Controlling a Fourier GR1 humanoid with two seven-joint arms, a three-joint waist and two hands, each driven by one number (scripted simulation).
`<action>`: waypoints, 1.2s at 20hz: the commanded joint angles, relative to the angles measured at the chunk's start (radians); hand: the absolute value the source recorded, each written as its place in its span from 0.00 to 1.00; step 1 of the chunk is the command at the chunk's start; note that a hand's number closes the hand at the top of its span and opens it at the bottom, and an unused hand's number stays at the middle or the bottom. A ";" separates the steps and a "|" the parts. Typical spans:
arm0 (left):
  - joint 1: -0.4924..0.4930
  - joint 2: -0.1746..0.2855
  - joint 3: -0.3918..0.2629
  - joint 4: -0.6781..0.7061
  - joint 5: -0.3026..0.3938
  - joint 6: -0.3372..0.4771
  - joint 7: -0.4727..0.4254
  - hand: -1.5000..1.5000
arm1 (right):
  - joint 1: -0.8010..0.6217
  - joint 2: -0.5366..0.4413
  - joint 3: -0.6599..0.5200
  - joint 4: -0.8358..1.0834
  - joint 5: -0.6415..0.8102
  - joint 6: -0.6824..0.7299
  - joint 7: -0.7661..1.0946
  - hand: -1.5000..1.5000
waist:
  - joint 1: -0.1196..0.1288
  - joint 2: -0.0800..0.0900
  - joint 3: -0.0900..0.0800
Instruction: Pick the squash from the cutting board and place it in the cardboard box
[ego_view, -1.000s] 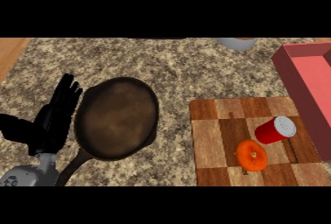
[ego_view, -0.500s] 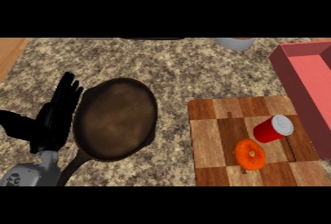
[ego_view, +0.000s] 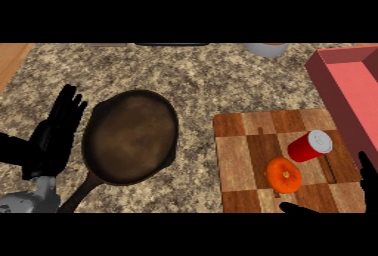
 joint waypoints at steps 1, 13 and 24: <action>-0.010 -0.019 -0.026 -0.032 -0.043 0.032 0.037 0.50 | -0.029 0.105 0.052 0.074 0.067 0.018 0.119 0.00 | -0.004 -0.001 0.001; -0.017 -0.061 0.024 0.052 -0.050 -0.010 -0.033 0.50 | -0.119 0.226 -0.030 0.271 0.106 0.091 0.058 0.00 | -0.005 0.001 0.001; -0.010 -0.072 0.057 0.021 -0.070 -0.044 0.001 0.50 | -0.086 0.302 -0.069 0.298 0.103 0.145 -0.029 0.00 | -0.008 0.000 0.001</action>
